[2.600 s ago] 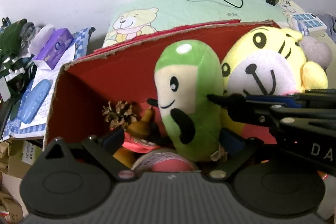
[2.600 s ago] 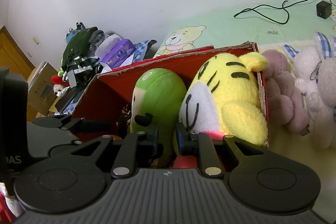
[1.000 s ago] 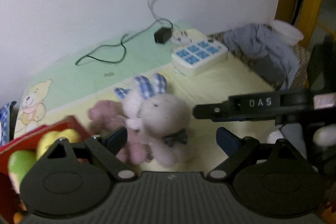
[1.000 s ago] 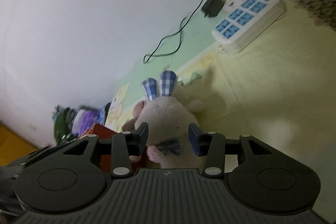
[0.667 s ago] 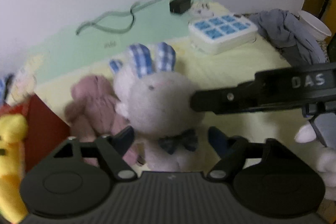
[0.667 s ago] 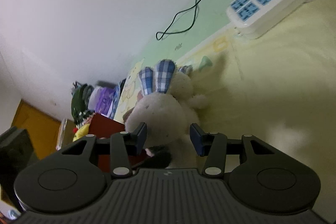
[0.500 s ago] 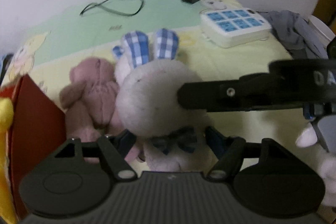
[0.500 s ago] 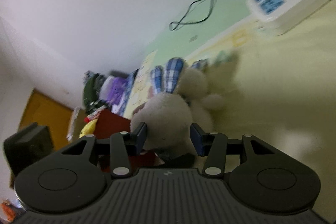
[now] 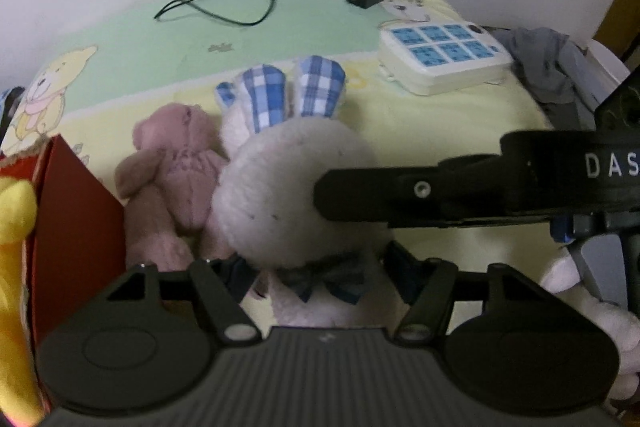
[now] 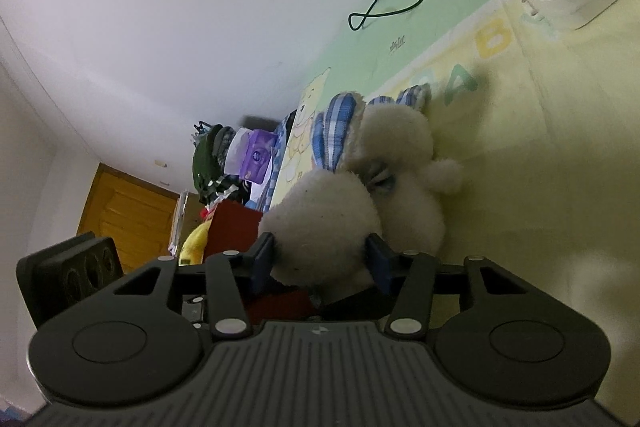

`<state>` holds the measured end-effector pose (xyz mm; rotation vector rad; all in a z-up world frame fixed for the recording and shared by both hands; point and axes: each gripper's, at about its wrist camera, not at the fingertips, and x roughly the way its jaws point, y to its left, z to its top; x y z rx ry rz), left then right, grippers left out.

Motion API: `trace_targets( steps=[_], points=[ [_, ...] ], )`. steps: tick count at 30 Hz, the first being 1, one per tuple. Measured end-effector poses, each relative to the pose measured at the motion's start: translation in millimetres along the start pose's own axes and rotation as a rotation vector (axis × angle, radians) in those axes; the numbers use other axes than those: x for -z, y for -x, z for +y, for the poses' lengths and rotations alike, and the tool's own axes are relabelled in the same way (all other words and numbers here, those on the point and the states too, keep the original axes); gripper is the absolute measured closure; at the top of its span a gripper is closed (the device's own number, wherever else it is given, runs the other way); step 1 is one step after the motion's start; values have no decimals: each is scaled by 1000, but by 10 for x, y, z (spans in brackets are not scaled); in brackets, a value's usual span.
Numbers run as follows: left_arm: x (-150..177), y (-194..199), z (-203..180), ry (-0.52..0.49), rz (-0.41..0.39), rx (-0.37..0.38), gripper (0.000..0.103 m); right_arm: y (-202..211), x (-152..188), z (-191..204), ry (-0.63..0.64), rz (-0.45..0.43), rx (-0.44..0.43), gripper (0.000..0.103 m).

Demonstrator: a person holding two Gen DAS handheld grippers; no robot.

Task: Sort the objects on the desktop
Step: 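Grasp the white bunny with blue plaid ears in the right gripper and lift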

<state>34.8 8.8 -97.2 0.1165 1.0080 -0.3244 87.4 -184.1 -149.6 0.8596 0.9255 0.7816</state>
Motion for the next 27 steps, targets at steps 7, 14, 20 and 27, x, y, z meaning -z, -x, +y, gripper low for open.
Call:
trace_targets(
  steps=[7, 14, 20, 27],
  points=[
    [39, 289, -235, -61, -60, 56, 37, 338, 140, 132, -12, -70, 16, 50],
    [91, 720, -187, -74, -155, 120, 37, 574, 315, 425, 12, -164, 16, 50],
    [218, 1211, 100, -101, -250, 158, 37, 520, 512, 890, 84, -249, 20, 50],
    [387, 1709, 678, -86, -340, 165, 37, 195, 776, 1480, 156, -307, -5, 50]
  ],
)
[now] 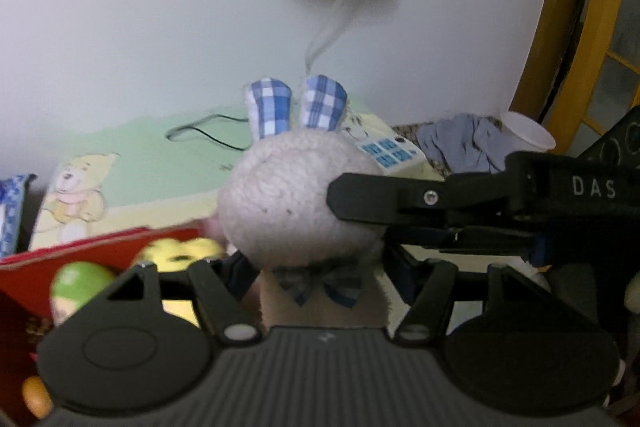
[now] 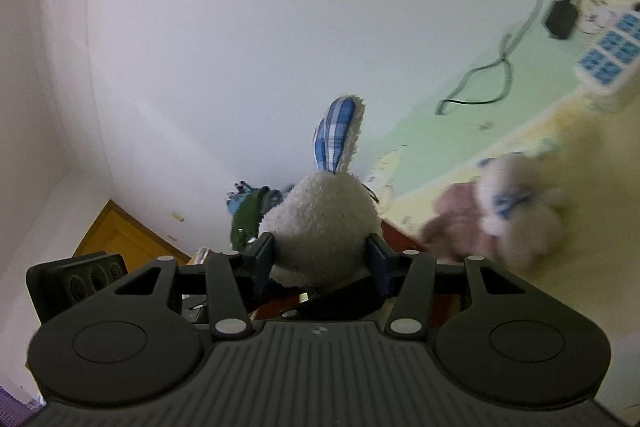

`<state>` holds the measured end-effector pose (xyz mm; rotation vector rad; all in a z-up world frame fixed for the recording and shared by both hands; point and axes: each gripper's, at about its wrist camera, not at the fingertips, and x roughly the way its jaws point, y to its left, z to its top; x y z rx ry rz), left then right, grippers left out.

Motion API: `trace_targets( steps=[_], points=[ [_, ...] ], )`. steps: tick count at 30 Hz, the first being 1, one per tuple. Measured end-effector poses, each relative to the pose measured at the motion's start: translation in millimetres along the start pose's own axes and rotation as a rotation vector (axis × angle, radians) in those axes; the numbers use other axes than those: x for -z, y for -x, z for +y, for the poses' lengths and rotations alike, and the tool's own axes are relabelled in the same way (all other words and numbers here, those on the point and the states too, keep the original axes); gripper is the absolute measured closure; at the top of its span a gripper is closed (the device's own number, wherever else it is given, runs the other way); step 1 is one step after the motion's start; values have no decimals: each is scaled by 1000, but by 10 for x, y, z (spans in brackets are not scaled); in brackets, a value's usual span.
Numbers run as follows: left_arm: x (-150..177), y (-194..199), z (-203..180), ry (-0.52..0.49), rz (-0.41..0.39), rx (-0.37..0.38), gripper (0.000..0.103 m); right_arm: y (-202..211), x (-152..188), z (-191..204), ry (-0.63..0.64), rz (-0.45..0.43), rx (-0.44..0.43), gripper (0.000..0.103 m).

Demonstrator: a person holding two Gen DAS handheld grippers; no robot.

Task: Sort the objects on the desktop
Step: 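Grasp the white bunny with blue plaid ears in the right gripper and lift, then carry the white bunny in the right gripper over the red box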

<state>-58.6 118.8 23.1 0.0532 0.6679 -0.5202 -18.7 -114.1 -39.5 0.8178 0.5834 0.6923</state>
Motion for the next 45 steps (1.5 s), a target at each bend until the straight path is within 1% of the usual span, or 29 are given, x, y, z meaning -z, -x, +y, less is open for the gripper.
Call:
trace_targets(
  steps=[4, 9, 12, 16, 18, 22, 27, 32, 36, 39, 42, 44, 45],
  points=[
    [69, 240, 308, 3, -21, -25, 37, -255, 142, 273, 23, -3, -19, 50],
    [203, 464, 738, 15, -28, -86, 37, -707, 326, 482, 13, 27, -47, 50],
    [269, 547, 991, 26, -20, -133, 37, -994, 425, 611, 28, 51, -60, 50],
    [324, 594, 1323, 47, 6, -193, 37, -1406, 565, 734, 26, 87, -74, 50],
    [371, 598, 1480, 61, 32, -220, 37, -1610, 652, 762, 11, 113, -77, 50],
    [505, 587, 1745, 94, 86, -262, 37, -1962, 778, 789, -40, 173, -47, 50],
    [662, 467, 1966, 149, 158, -268, 36, -2221, 913, 854, -39, 239, 26, 50],
    [763, 327, 2103, 180, 220, -266, 36, -2385, 981, 794, -84, 314, 93, 51],
    [830, 232, 2141, 184, 273, -285, 36, -2403, 1004, 800, -83, 364, 130, 51],
    [843, 202, 2102, 145, 287, -321, 37, -2431, 1022, 792, -82, 411, 175, 54],
    [840, 179, 2082, 130, 297, -333, 37, -2509, 1016, 713, -139, 430, 175, 55],
    [823, 159, 2075, 132, 306, -337, 36, -2551, 999, 648, -166, 436, 185, 59],
    [816, 144, 2066, 133, 313, -341, 36, -2568, 991, 625, -176, 439, 190, 60]
  ],
)
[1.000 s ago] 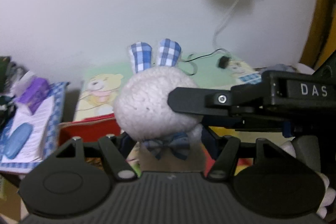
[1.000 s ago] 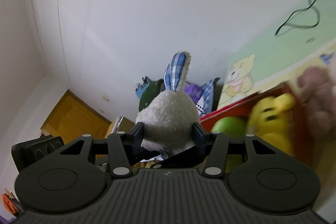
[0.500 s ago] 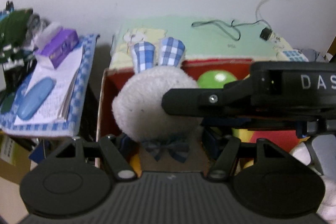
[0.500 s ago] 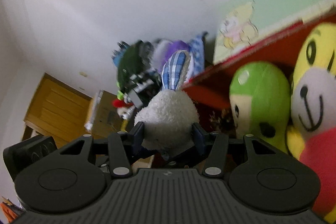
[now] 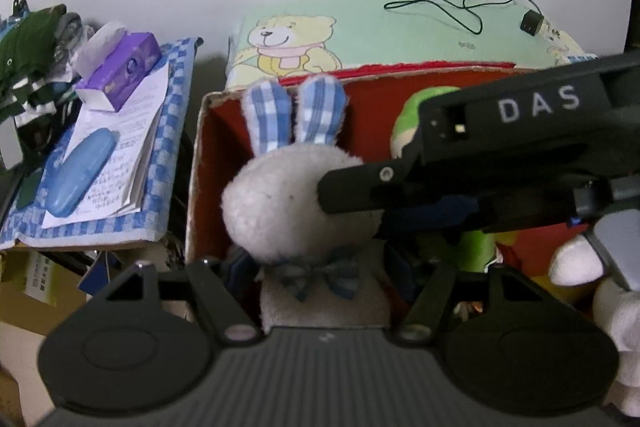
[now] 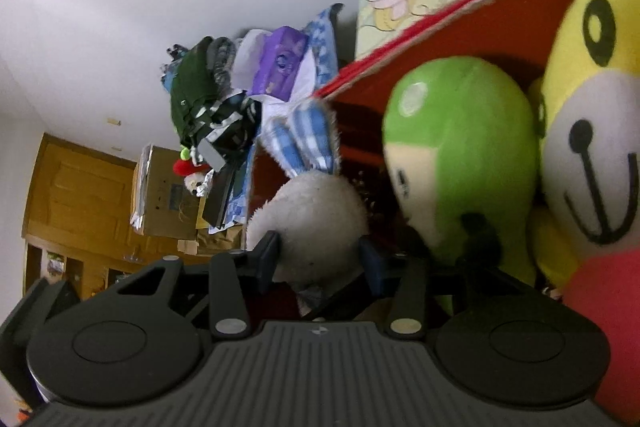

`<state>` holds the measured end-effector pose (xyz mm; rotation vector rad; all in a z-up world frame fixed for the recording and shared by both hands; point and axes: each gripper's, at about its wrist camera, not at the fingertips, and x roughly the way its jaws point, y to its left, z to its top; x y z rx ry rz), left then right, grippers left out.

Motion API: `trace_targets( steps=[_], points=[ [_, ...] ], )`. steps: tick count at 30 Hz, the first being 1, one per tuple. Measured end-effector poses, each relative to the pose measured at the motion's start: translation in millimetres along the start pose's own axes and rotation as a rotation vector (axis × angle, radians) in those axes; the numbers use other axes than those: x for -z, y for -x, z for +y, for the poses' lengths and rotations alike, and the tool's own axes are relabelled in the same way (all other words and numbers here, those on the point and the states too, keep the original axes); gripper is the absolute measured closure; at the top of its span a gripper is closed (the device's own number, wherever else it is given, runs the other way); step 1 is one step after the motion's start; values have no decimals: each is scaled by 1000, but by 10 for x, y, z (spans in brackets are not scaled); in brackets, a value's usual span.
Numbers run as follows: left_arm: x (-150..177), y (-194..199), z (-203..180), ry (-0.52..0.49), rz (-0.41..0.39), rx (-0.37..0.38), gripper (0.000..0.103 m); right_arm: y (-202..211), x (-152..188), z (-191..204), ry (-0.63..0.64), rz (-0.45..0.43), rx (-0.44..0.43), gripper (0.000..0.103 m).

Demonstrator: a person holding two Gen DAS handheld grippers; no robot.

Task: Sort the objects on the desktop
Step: 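Carry the white bunny in the right gripper over the red box, then lower the bunny into the box beside the green plush, open right gripper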

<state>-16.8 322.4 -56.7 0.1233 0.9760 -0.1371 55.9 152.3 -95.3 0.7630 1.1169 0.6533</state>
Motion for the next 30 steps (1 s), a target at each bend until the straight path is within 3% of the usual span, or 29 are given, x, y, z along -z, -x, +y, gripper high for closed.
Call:
trace_targets(
  steps=[7, 10, 12, 18, 22, 24, 26, 30],
  points=[
    [-11, -57, -92, -36, 30, -60, 34, -23, -22, 28, 18, 4, 15, 60],
    [-22, -22, -37, -15, 36, -52, 34, -21, 3, 94, 49, -13, 32, 60],
    [-19, 52, -4, -14, 10, -54, 26, -1, 14, 161, 107, -33, 48, 60],
    [-42, 256, -77, -55, -92, -63, 26, 20, 47, 190, 180, -31, 59, 60],
    [-43, 123, -106, -56, -61, -61, 30, 7, 39, 146, 161, -29, 60, 63],
    [-32, 73, -114, -54, -47, -56, 31, 2, 27, 93, 127, -22, 39, 65],
    [-15, 24, -139, -66, -36, -74, 31, -8, 11, 26, 100, -22, 24, 73],
    [19, -67, -153, -63, -3, -84, 31, -33, -3, -70, 38, -5, -36, 74]
  ],
)
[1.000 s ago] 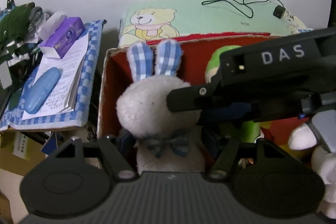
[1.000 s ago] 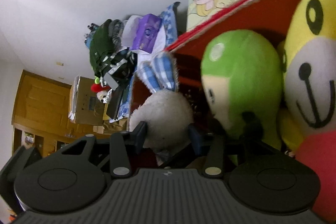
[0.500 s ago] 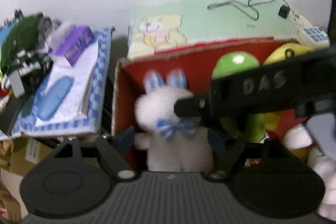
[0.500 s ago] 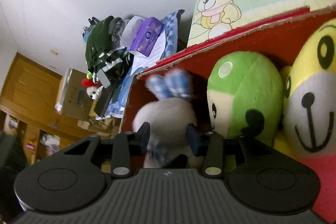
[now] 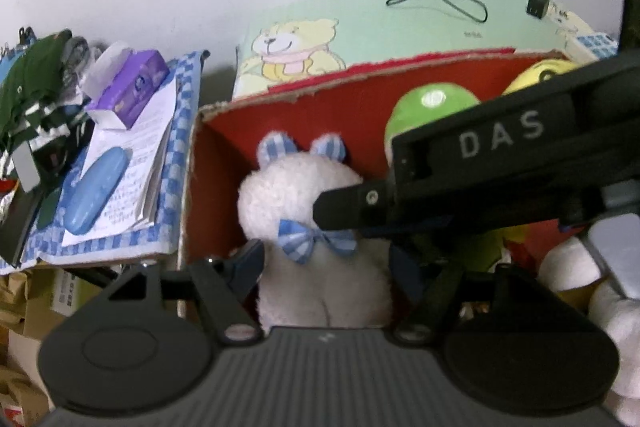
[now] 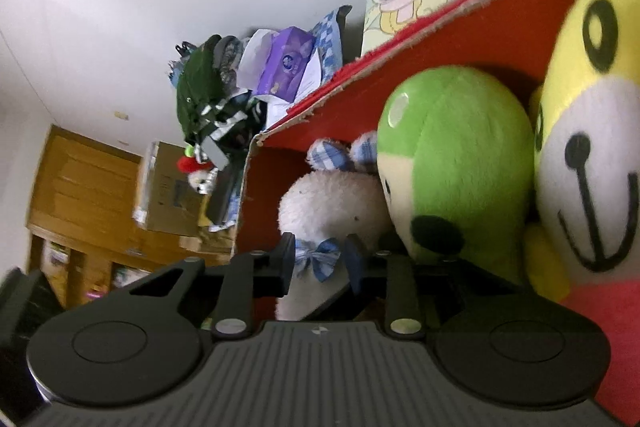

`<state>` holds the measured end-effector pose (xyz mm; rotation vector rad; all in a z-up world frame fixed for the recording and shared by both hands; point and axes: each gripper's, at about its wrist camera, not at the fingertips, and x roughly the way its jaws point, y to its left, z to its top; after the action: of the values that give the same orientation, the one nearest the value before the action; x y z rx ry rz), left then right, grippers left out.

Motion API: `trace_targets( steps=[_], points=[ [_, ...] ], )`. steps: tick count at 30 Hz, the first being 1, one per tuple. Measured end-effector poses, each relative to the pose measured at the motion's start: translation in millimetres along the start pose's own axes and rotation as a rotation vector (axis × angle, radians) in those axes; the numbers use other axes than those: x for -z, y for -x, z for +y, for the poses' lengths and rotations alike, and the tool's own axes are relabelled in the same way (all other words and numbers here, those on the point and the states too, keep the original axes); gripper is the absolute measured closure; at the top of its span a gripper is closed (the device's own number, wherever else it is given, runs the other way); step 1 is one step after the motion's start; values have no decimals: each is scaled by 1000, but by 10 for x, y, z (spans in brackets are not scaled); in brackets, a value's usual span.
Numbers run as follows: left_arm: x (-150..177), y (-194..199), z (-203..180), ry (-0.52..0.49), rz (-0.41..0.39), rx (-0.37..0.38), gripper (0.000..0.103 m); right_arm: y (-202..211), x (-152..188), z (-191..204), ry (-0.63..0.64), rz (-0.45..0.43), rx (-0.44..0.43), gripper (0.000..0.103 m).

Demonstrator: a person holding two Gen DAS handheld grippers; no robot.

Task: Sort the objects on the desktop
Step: 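Lower the bunny into the box beside the green plush, open right gripper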

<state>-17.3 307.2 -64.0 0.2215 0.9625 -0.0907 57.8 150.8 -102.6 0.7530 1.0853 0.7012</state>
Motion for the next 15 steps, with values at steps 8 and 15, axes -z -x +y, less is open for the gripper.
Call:
trace_targets(
  steps=[8, 15],
  points=[
    [-37, -80, -6, 22, 29, -1, 28, 116, 57, 55, 49, -25, -16, 70],
    [-33, -125, -37, 35, 39, 2, 18, 204, 77, -134, 10, -73, -31, 82]
  ],
)
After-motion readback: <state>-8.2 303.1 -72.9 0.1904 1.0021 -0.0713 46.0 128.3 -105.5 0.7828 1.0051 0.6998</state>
